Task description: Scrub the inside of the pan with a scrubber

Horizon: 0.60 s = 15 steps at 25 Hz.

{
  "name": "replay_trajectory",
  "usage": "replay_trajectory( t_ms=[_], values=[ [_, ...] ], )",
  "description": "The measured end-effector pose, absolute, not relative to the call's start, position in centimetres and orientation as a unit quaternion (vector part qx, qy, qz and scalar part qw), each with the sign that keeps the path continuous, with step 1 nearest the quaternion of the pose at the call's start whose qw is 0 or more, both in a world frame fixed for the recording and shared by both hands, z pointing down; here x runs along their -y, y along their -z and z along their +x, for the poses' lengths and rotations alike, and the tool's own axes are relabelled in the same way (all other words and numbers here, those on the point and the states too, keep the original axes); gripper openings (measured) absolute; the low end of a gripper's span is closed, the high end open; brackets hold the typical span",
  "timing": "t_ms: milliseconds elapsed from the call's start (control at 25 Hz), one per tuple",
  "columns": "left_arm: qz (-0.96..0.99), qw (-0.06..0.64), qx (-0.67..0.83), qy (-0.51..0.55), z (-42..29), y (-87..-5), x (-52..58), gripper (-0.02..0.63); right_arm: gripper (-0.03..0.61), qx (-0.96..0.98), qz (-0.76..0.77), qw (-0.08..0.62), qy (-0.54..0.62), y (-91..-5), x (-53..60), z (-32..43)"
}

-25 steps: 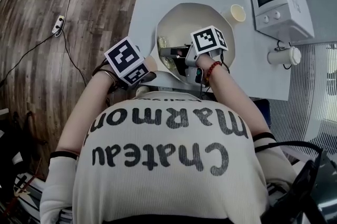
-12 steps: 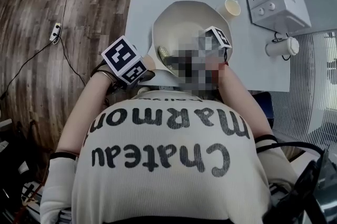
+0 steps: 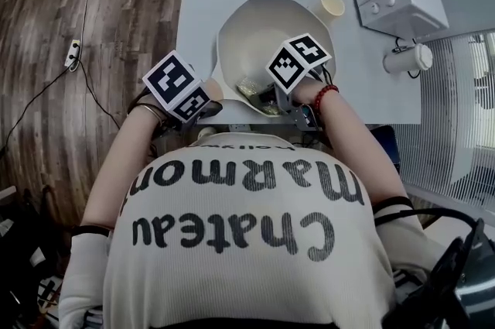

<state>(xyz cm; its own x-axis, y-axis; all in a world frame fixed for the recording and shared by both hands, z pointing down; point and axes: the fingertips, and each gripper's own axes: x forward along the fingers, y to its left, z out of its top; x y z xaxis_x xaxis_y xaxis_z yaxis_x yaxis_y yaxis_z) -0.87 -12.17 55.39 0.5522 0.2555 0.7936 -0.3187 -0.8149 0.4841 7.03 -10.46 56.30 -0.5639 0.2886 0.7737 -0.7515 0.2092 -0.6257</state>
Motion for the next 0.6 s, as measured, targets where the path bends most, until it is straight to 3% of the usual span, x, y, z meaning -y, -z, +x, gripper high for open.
replay_trajectory(
  t_ms=[600],
  values=[
    [0.831,0.295,0.009,-0.472,-1.1,-55.4,12.4,0.207,0.063,0.596,0.171,0.501,-0.604,-55.6,8.4,12.1]
  ],
)
